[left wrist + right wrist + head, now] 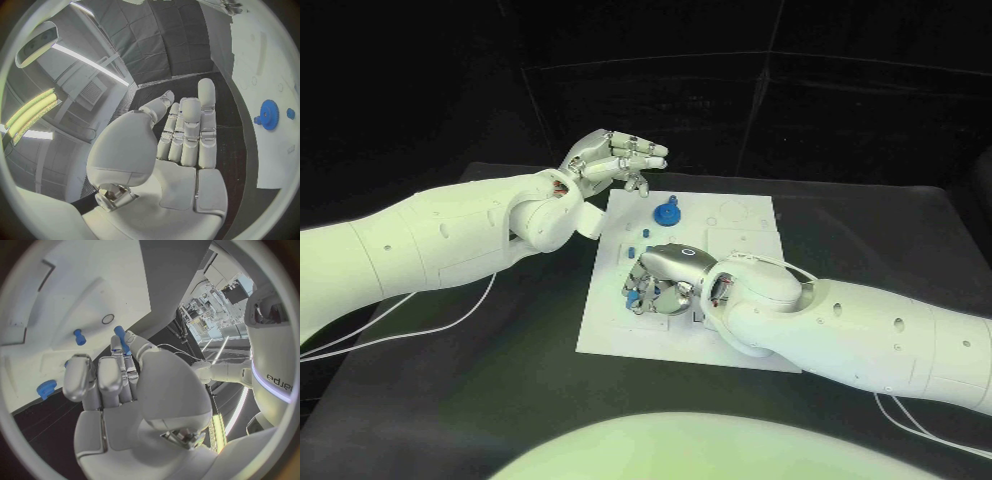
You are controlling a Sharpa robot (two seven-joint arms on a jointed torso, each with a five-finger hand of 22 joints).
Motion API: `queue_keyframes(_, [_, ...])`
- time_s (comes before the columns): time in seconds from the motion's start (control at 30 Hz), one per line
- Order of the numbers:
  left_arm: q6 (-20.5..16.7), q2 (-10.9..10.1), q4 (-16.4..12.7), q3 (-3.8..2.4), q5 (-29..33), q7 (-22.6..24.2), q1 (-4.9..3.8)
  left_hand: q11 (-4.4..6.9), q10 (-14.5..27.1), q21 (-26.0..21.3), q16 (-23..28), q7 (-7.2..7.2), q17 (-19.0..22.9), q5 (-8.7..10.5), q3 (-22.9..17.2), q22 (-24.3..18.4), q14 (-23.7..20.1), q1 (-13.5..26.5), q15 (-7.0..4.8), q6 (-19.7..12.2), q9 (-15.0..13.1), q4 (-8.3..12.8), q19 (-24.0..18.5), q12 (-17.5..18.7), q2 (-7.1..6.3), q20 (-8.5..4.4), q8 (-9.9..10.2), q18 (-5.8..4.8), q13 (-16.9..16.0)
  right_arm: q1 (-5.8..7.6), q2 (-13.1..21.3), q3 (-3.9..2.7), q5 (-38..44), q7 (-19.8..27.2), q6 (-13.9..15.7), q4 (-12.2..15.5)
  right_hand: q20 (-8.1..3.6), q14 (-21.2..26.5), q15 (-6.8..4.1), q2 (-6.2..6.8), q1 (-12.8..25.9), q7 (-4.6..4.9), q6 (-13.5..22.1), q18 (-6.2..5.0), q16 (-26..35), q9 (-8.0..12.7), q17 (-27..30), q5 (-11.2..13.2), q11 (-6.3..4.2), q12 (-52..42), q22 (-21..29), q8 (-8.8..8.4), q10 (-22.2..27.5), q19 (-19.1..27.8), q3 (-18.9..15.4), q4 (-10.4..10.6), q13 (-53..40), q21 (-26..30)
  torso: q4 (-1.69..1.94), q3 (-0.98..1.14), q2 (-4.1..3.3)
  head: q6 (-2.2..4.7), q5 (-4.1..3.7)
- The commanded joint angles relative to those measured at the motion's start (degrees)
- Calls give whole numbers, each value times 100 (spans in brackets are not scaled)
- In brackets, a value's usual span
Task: Assemble the parts on the task board
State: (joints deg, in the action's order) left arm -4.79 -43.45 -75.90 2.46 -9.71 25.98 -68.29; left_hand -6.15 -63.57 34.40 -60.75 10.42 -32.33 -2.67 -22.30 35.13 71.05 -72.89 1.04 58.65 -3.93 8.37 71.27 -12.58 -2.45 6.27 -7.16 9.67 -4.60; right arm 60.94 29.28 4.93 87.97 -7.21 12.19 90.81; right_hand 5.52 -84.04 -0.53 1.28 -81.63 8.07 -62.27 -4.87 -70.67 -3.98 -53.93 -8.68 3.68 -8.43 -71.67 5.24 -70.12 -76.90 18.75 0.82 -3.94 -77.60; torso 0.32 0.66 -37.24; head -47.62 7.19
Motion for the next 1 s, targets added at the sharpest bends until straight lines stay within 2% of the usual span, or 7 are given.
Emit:
queue_keyframes(0.03, [59,8,-5,-6,30,20,-10,11,44,-21,38,-5,6,-26,31,-6,-30,-27,-9,-44,7,1,-15,-22,14,18,-30,75,-8,1,-12,-1,60,-43,-339,-22,13,-54,-3,54,19,41,-10,40,-15,0,12,-36,43,20,9,-22,3,7,44,14,5,-4,-2,4,3,-30,44])
queue_keyframes(0.53, [65,3,-7,-5,30,15,-10,11,44,-21,38,-5,6,-26,31,-6,-30,-27,-9,-44,7,1,-15,-22,14,18,-30,75,-8,-7,3,2,125,-123,-506,-68,15,-54,-1,57,26,43,-8,39,-17,0,12,-37,45,24,10,-24,2,9,48,16,4,-3,-9,11,1,-71,101])
queue_keyframes(0.77, [69,-2,-4,-5,30,12,-10,11,44,-21,38,-5,6,-26,31,-6,-30,-27,-9,-44,7,1,-15,-22,14,18,-30,75,-8,-7,33,2,258,-174,-503,-73,15,-54,-1,57,26,43,-8,39,-17,0,12,-37,45,24,10,-24,2,9,48,16,4,-3,-12,7,1,-73,62])
queue_keyframes(1.0, [77,-1,-5,-5,30,14,-10,11,44,-21,38,-5,6,-26,31,-6,-30,-27,-9,-44,7,1,-15,-22,14,18,-30,75,-8,-9,31,2,404,-184,-353,-68,18,-52,1,55,27,41,-14,40,-19,-1,12,-42,43,28,6,-25,-7,9,66,15,1,-6,-4,8,0,-67,48])
